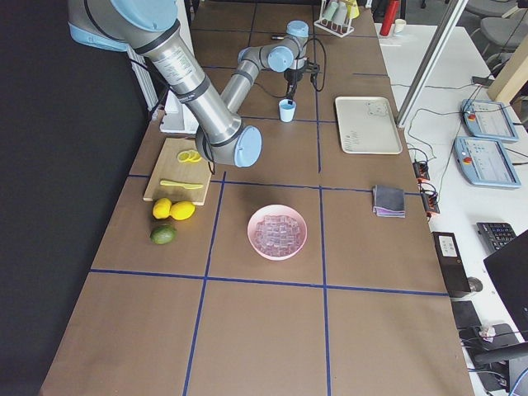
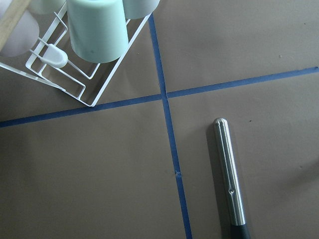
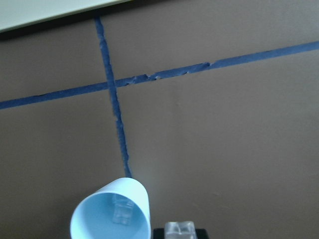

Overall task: Mash ice and strawberries in cup
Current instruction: 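Carry the ice cube with the right gripper over the blue cup, then lower the right gripper into the cup mouth and release the cube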

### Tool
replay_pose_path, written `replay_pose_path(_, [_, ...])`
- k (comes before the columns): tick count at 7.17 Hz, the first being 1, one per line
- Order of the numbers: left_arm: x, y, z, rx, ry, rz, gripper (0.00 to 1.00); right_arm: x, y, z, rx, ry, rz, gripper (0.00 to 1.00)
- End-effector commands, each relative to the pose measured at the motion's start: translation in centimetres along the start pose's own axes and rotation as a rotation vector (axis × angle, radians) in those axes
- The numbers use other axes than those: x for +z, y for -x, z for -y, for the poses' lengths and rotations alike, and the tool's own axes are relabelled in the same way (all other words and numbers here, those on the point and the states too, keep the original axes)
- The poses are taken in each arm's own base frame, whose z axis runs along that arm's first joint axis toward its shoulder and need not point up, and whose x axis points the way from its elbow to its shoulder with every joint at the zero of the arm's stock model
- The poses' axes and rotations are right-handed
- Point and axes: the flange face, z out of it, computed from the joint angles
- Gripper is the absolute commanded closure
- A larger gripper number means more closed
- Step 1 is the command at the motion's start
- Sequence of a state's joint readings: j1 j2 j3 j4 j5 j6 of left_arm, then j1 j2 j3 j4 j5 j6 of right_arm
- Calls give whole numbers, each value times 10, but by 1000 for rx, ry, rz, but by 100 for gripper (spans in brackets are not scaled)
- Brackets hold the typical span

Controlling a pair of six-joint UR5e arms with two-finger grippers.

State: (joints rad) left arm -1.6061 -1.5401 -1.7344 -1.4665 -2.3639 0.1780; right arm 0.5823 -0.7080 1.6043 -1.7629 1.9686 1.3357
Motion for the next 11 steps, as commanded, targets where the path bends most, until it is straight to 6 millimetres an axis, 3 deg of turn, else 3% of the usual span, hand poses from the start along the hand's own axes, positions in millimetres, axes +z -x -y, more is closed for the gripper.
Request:
replay_pose_path(1, [0,0,0,-1,1,0,0,22,24,-16,-1,-15,-32,100])
replay_pose_path(5, [0,0,0,1,1,0,0,23,40,-24,-12,-6,-32,100])
replay_pose_path(9, [0,0,0,1,1,0,0,24,40,-23,-13,-7,-35,96])
replay_pose_path(11, [0,0,0,1,1,0,0,23,42,-23,-18,-10,-21,73])
